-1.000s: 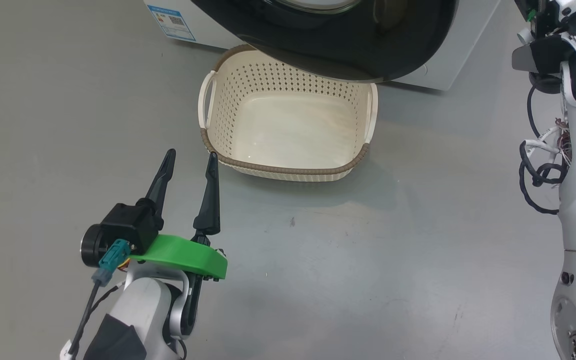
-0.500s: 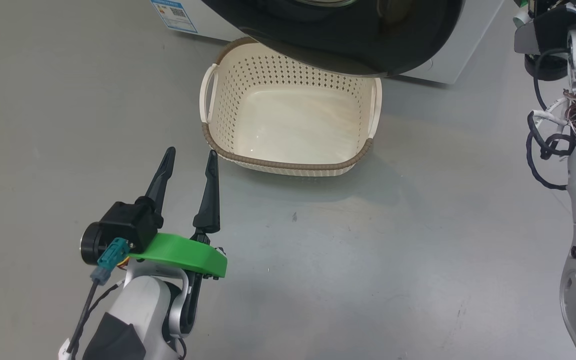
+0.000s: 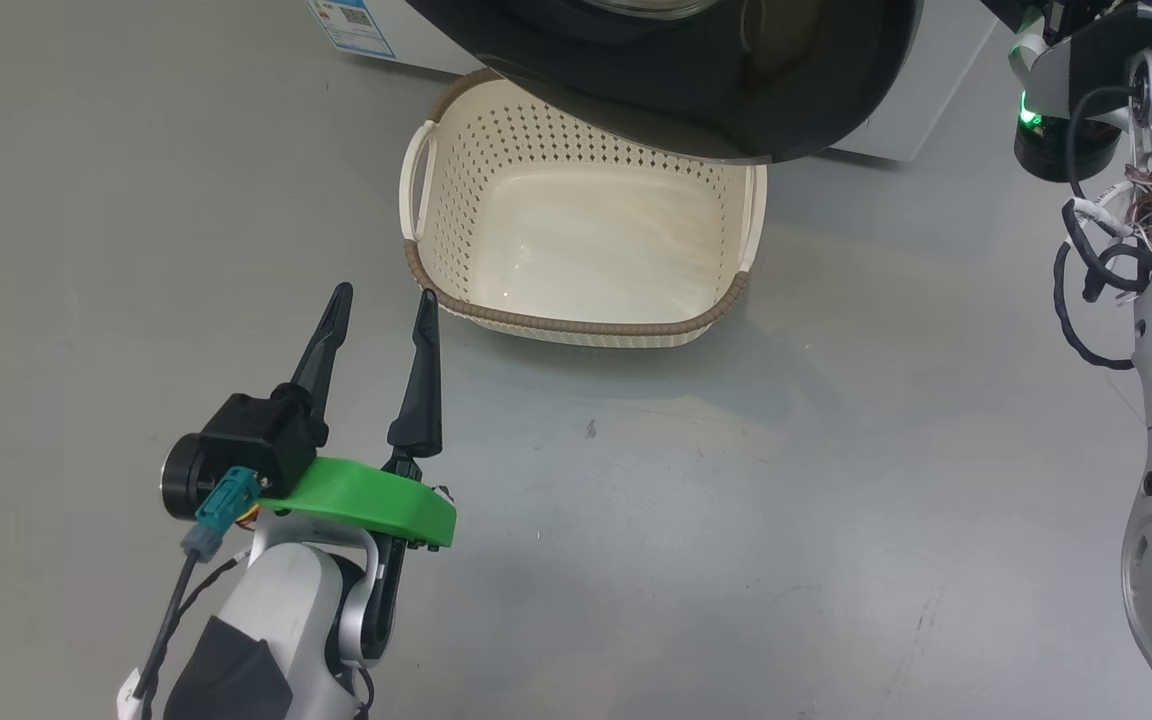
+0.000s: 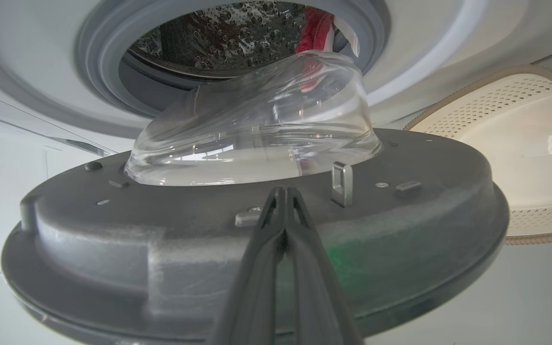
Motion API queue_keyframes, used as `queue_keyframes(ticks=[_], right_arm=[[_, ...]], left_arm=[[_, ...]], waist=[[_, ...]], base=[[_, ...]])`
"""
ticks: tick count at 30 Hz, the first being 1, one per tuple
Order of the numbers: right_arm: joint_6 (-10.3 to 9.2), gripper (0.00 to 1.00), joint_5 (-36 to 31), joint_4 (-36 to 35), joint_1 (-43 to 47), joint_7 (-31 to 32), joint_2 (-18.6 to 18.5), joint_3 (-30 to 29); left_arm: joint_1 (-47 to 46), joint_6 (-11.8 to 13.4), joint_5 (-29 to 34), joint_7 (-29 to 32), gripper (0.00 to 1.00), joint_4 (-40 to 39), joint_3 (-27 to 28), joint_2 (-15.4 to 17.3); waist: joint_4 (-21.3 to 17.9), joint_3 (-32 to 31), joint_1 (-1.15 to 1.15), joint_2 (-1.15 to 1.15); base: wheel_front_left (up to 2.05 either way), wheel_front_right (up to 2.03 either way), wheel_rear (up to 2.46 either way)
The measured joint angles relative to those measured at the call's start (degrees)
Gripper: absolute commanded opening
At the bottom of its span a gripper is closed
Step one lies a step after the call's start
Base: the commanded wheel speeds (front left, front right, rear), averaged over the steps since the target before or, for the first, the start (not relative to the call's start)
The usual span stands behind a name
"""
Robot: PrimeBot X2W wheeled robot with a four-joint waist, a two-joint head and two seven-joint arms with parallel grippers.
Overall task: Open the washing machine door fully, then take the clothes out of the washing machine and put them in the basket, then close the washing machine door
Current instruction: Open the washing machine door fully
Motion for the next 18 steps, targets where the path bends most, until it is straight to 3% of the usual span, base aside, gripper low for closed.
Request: queue_keyframes(ticks=[18], right_arm=[[0.0, 0.0, 2.1, 8.8, -1.3, 6.0, 0.6, 0.0]], left_arm=[[0.0, 0.0, 0.0, 0.0, 1.0, 0.1, 0.0, 0.0]], waist=[[0.4, -0.9, 0.0, 0.0]], base=[[0.0, 0.0, 0.0]])
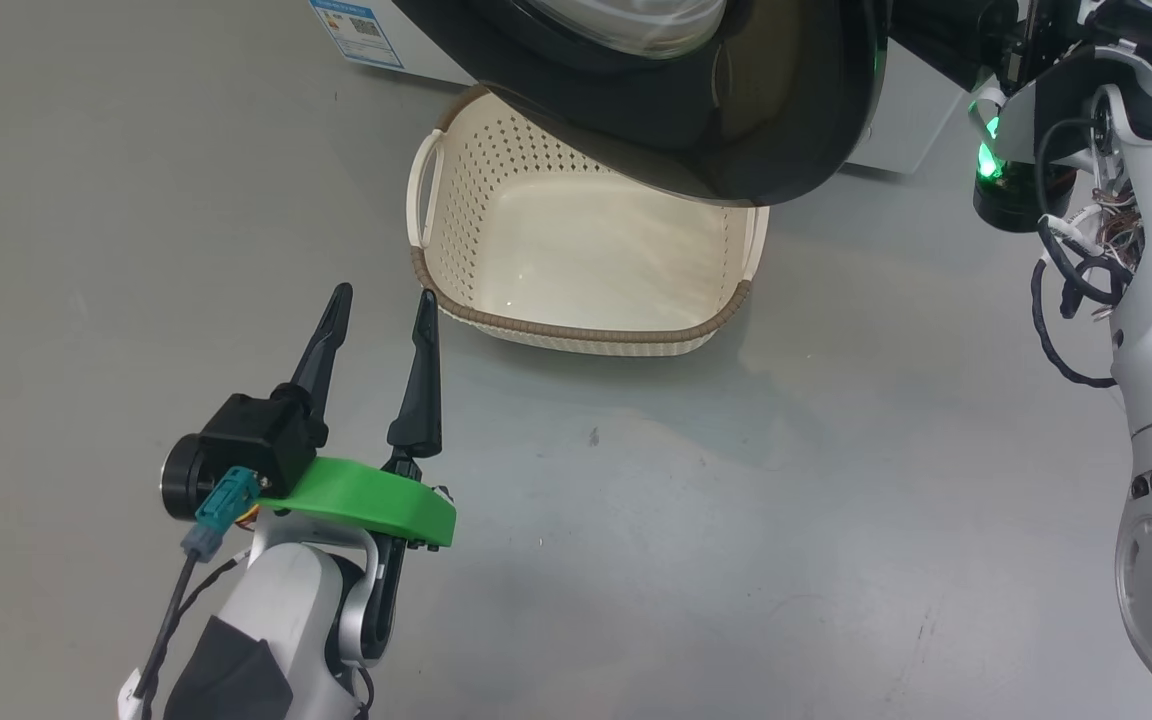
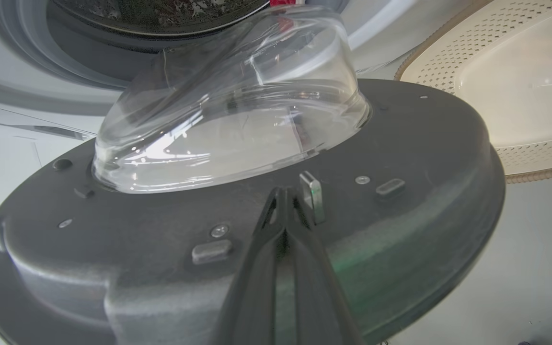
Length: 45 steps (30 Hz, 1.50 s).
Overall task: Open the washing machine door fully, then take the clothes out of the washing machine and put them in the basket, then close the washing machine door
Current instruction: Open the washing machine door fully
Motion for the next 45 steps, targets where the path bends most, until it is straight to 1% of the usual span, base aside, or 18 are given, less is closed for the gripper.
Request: queue_keyframes(ticks=[10, 21, 29, 33, 40, 45], right_arm=[[0.0, 0.0, 1.0, 2.8, -0.1, 2.8, 0.3, 0.2], [0.0, 0.0, 2.9, 3.1, 0.0, 4.8, 0.6, 0.5], [0.0, 0.0, 4.5, 3.1, 2.3, 6.5, 1.3, 1.8], [0.0, 0.0, 5.2, 2.9, 2.9, 7.3, 1.3, 2.9], [0.0, 0.0, 10.9, 1.8, 5.2, 10.3, 1.3, 7.3], [0.0, 0.0, 14.3, 0.4, 6.9, 11.1, 1.3, 10.7]], left_arm=[[0.0, 0.0, 0.0, 0.0, 1.0, 0.1, 0.0, 0.0], [0.0, 0.0, 0.0, 0.0, 1.0, 0.3, 0.1, 0.0], [0.1, 0.0, 0.0, 0.0, 1.0, 0.9, 0.1, 0.0], [0.1, 0.0, 0.0, 0.0, 1.0, 0.9, 0.0, 0.0], [0.2, 0.0, 0.0, 0.0, 1.0, 0.9, -0.8, 0.0], [0.7, 0.0, 0.0, 0.0, 1.0, 1.1, -1.2, 0.0]], waist=[[0.0, -1.0, 0.0, 0.0], [0.3, -2.1, 0.0, 0.0], [0.2, -3.8, 0.0, 0.0], [0.1, -4.2, 0.0, 0.0], [0.5, -4.8, 0.0, 0.0], [1.0, -5.3, 0.0, 0.0]], base=[[0.0, 0.0, 0.0], [0.0, 0.0, 0.0], [0.0, 0.0, 0.0], [0.0, 0.0, 0.0], [0.0, 0.0, 0.0], [0.0, 0.0, 0.0]])
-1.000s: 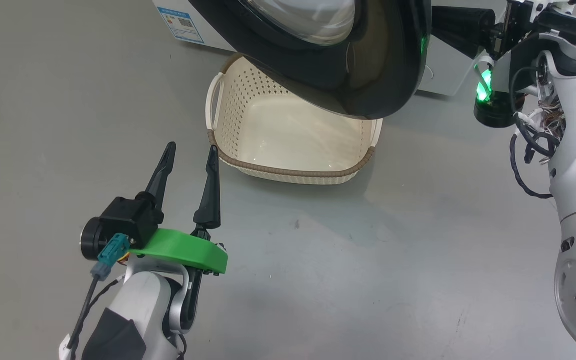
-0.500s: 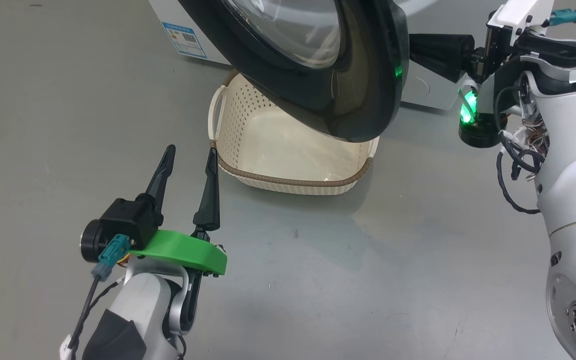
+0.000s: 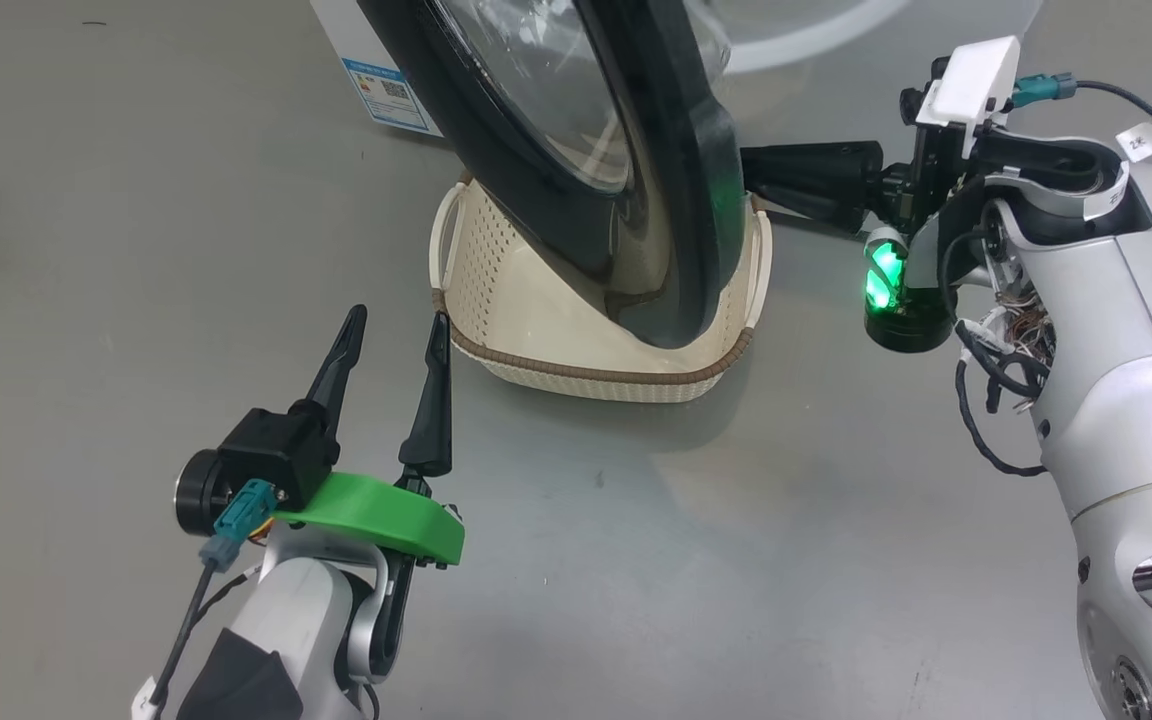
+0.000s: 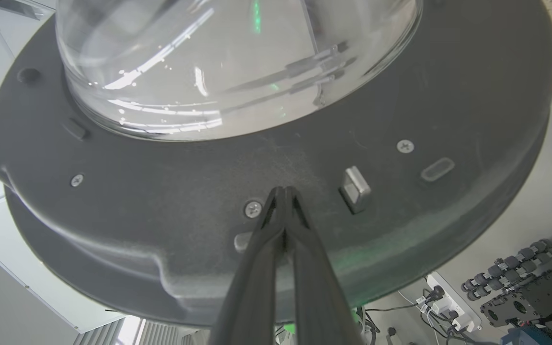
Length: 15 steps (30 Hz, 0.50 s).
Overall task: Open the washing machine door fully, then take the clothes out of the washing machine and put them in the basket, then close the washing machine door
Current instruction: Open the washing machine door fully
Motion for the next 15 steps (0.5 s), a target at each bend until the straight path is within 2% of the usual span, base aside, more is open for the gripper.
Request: queue_keyframes(ticks=[15], right_arm=[[0.0, 0.0, 10.3, -5.9, 5.1, 0.9, 0.1, 12.1]], left_arm=[[0.6, 0.0, -0.5, 0.0, 1.0, 0.2, -0.6, 0.0]], waist=[[1.1, -1.1, 0.0, 0.0]], base=[[0.0, 0.0, 0.0]])
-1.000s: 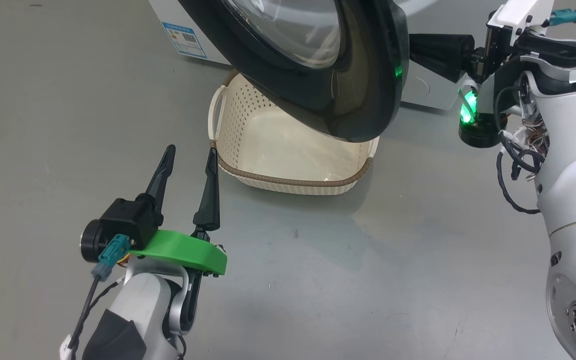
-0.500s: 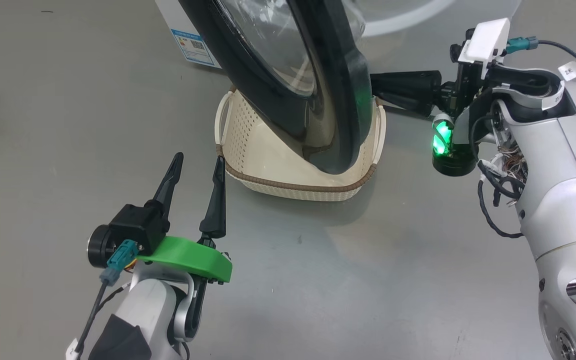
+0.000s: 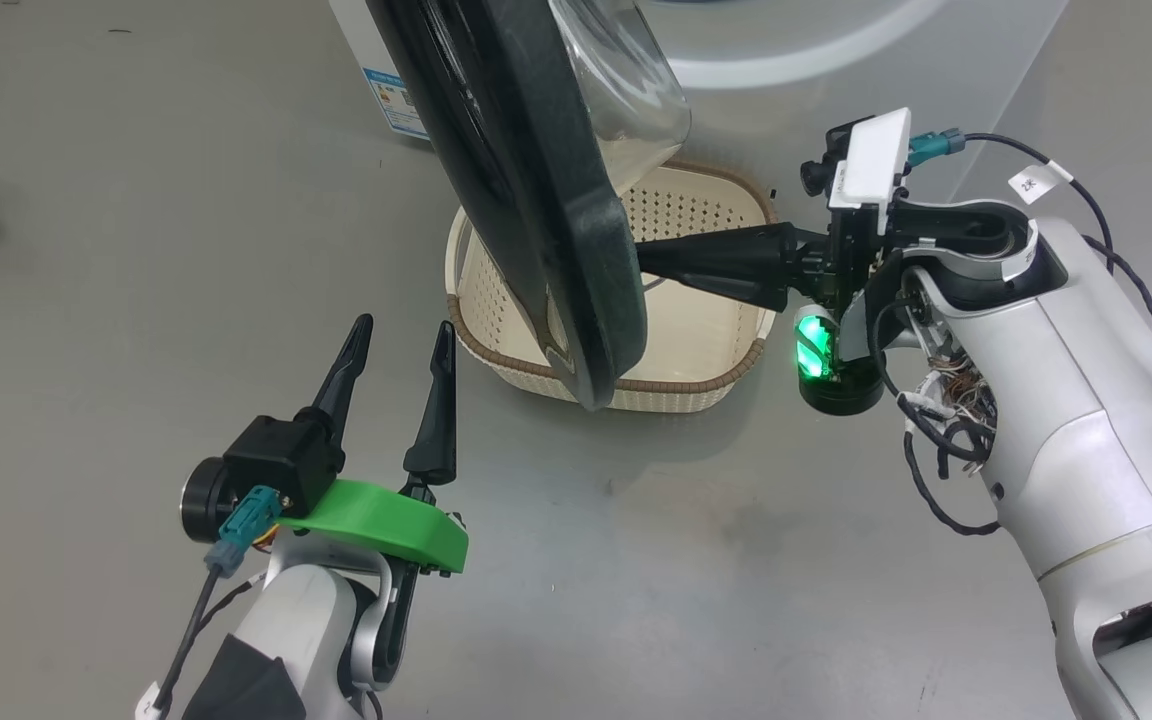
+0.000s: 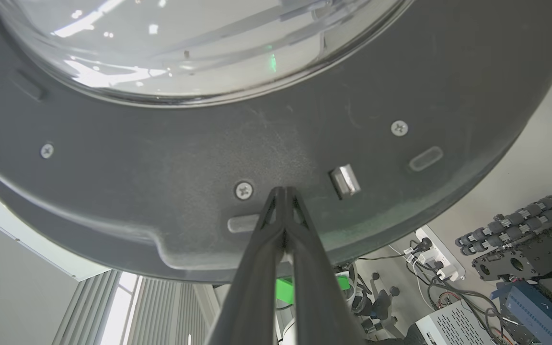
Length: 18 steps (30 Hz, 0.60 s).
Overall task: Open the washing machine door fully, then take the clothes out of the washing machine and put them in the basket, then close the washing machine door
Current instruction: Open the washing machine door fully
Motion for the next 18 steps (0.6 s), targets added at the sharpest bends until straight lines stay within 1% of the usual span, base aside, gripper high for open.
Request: queue_keyframes(ticks=[11, 15, 18], right_arm=[[0.0, 0.0, 4.4, -3.9, 1.2, -4.1, 0.0, 6.8], [0.0, 0.0, 4.9, -4.7, 1.4, -5.9, 0.1, 8.0], [0.0, 0.0, 4.9, -5.2, 2.2, -8.6, 0.2, 7.8]], left_arm=[[0.1, 0.0, 0.0, 0.0, 1.0, -0.1, 0.1, 0.0], [0.2, 0.0, 0.0, 0.0, 1.0, -0.1, 0.6, 0.0], [0.3, 0.0, 0.0, 0.0, 1.0, 0.1, 1.6, 0.0]], waist=[[0.5, 0.2, 0.0, 0.0], [0.5, 0.2, 0.0, 0.0], [0.2, -0.3, 0.0, 0.0]], base=[[0.0, 0.0, 0.0], [0.0, 0.0, 0.0], [0.0, 0.0, 0.0]])
